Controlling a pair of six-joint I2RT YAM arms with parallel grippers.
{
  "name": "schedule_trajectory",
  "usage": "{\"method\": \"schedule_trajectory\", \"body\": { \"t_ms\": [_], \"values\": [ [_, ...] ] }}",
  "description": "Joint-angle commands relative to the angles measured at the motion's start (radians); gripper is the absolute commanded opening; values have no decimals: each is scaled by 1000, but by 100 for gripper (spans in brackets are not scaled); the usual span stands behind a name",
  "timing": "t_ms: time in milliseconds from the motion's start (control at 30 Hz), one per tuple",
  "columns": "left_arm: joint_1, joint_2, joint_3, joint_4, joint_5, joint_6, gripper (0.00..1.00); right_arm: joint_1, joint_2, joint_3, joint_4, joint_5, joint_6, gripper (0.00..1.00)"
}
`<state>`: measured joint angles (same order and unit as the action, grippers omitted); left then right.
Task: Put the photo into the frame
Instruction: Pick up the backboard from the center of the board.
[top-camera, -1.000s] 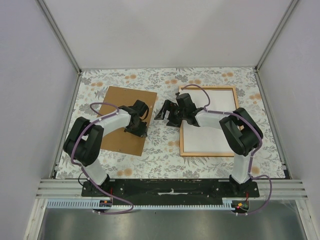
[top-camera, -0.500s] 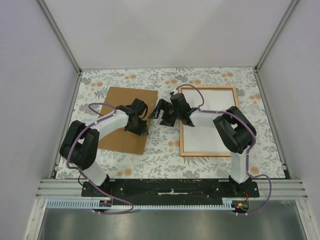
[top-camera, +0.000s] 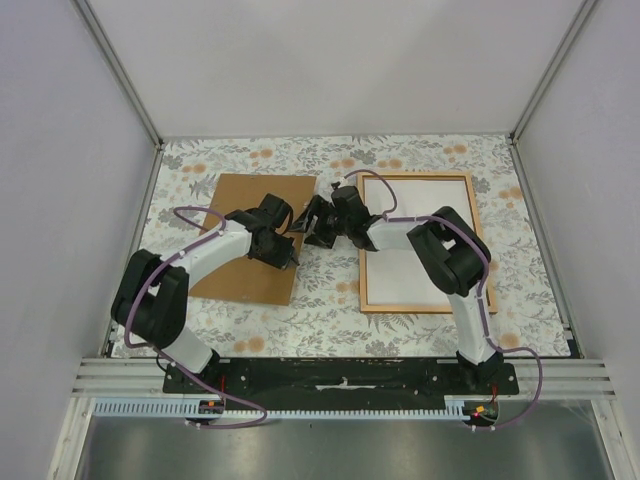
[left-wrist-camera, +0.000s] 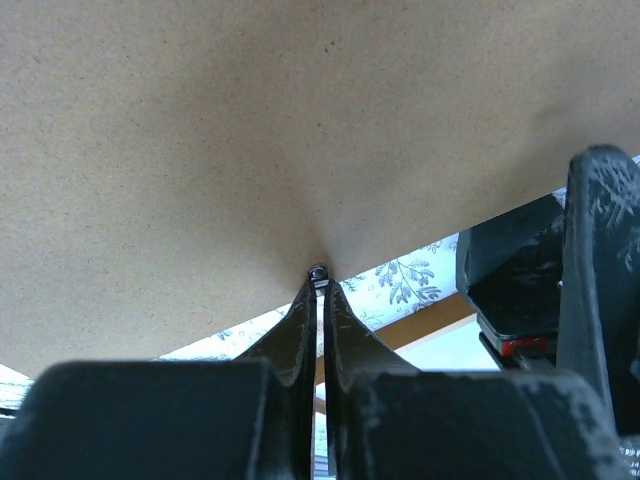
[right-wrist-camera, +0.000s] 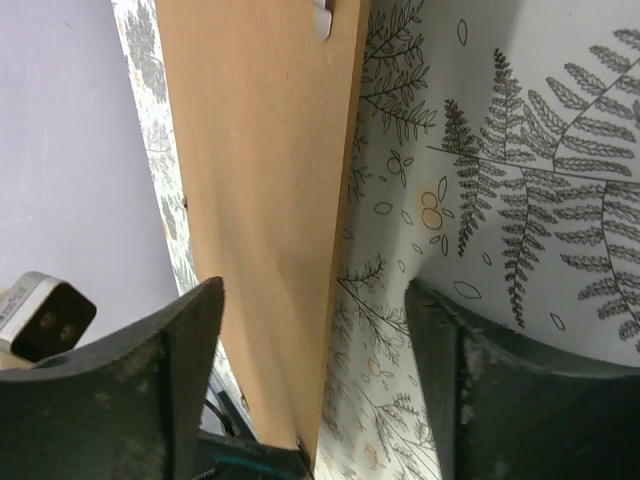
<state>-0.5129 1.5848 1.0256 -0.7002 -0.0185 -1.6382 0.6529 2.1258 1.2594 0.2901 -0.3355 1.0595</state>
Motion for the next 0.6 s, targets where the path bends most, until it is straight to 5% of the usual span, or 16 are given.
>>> {"method": "schedule_trajectory", "body": {
  "t_ms": [0, 167, 300, 567],
  "values": [
    [-6, -42, 21, 22, 48, 38, 2, 8, 26, 41, 119, -13, 60, 72],
    [-6, -42, 27, 61, 101, 92, 2, 11, 13, 38, 144, -8, 65, 23],
    [-6, -48, 47, 28, 143, 196, 16, 10, 3, 40, 153, -10, 71, 0],
    [2, -227, 109, -61, 126, 438, 59, 1, -33, 49, 147, -33, 82, 0]
  ]
}}
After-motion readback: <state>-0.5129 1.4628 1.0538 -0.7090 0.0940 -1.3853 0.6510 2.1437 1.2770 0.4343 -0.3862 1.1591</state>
